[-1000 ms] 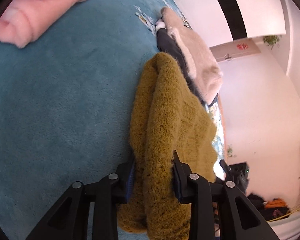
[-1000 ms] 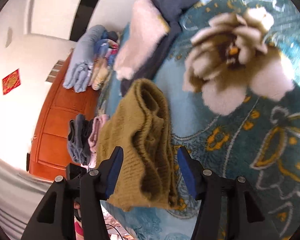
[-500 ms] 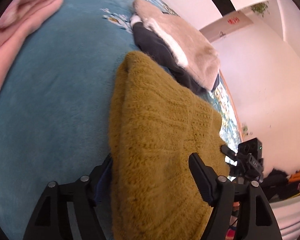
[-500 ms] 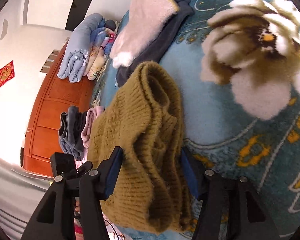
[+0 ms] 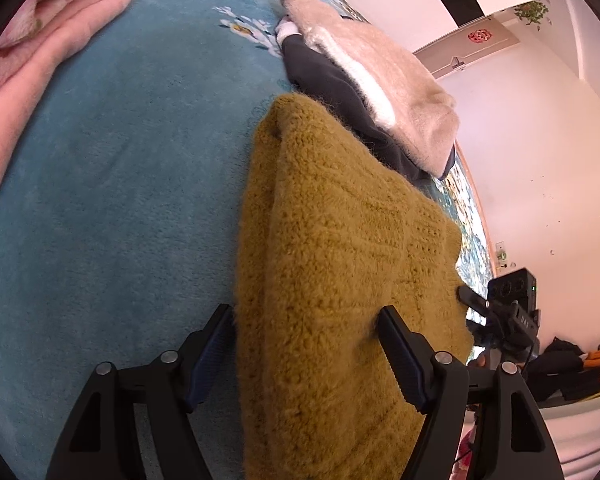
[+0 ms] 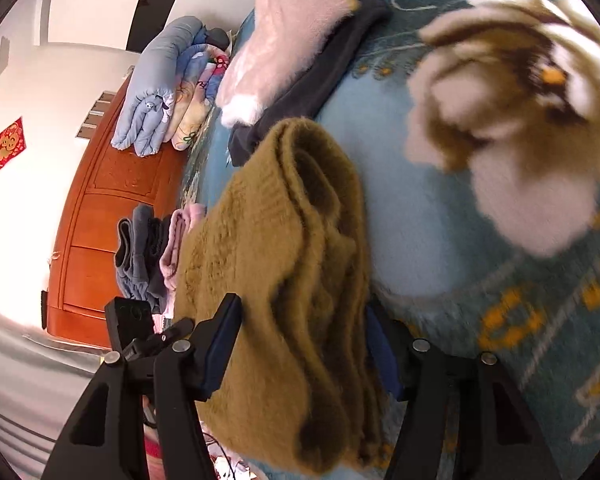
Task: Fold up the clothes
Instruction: 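Lift the folded sweater with both grippers and carry it to the clothes stack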
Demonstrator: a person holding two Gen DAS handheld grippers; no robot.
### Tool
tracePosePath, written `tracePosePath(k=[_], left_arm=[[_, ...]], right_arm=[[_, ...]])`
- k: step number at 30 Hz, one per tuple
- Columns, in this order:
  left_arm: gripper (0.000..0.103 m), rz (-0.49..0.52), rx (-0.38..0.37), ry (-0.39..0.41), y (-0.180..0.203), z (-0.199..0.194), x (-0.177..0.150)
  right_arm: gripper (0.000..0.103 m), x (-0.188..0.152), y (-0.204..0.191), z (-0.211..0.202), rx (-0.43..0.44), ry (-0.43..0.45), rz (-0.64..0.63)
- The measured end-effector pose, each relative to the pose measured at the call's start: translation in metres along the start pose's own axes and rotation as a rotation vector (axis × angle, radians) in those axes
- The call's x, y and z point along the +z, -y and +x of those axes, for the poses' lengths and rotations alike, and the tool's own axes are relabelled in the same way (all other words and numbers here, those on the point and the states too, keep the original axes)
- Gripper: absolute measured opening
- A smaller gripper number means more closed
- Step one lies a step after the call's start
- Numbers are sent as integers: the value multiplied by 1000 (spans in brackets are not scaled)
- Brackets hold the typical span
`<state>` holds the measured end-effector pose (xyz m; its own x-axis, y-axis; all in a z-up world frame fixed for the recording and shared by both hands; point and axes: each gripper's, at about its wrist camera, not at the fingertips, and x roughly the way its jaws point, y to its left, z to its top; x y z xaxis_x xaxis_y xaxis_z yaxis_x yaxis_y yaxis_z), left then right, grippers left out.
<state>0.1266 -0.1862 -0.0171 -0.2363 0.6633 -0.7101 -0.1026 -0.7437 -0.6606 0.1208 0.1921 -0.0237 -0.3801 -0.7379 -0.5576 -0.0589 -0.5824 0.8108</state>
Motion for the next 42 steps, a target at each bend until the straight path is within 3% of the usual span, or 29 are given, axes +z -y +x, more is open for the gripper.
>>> tracePosePath(k=[6,9,14,23,33,42], left_arm=[[74,6,28,-7,7,-2,-3],[67,9,40,-1,8,-2,-1],[37,1,42,26,-2,-15,-16],[31,85,85,102,39,-31,-6],[31,178,77,211,78,-118,-3],[31,185,68,356,52,-236,30]], right_arm=[[64,0,-4,4,5,-7,-5],[52,-10,0,1,28,-13,1],[41,-15,1,-2,58,0,13],[36,-20,-40,-26,91,42,-95],[36,-22,-105,-51,123,86,-192],[36,-1,-224,-12,148,59,-331]])
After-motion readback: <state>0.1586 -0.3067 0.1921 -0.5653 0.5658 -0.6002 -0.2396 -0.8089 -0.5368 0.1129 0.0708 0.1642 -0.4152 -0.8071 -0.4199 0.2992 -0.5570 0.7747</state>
